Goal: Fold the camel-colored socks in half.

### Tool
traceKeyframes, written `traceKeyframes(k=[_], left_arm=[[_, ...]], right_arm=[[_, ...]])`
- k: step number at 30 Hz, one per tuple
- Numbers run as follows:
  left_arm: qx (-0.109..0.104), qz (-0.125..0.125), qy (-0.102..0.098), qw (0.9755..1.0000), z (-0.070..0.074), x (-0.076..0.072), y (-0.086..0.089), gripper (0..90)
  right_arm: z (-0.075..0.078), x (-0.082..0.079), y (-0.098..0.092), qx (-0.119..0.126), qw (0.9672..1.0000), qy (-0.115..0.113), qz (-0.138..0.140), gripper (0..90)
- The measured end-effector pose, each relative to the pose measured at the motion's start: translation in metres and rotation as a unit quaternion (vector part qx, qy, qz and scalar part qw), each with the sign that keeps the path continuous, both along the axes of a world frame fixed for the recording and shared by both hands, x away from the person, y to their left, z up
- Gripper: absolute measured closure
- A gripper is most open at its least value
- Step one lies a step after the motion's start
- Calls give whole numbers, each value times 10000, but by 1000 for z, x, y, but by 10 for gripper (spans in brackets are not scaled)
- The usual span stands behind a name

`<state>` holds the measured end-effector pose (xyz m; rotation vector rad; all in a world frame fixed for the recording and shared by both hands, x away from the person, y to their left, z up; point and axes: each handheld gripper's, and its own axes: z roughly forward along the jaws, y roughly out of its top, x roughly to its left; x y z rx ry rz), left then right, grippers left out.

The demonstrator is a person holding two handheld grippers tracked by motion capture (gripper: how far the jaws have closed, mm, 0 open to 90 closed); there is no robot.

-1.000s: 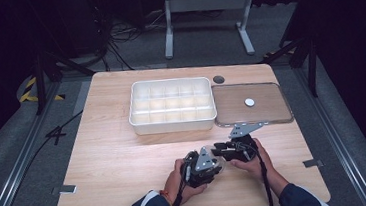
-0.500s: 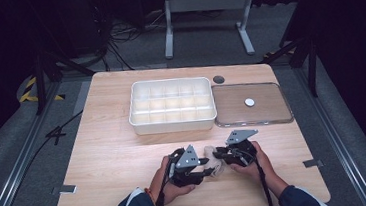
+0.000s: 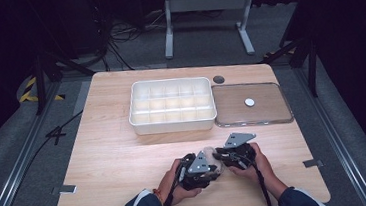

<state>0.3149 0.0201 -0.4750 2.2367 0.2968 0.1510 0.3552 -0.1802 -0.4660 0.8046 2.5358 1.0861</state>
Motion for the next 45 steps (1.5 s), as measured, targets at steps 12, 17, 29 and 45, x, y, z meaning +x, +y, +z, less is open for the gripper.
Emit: traceKeyframes(k=[12,17,29,45], left_arm=[[58,-13,-168,9998,-3,-5,-2,742],[78,-32,-211,9997,-3,-5,-2,742],[171,-66,-89,9998,2,-5,1,759],[-469,228,275,9983,16,9,6,757]], right_arm=[[19,0,-21,1038,9943,94,-239,567],[17,0,-14,835,9964,113,-96,564],[-1,1,-6,55,9995,-25,305,835],[-2,-4,-2,23,9995,0,325,839]])
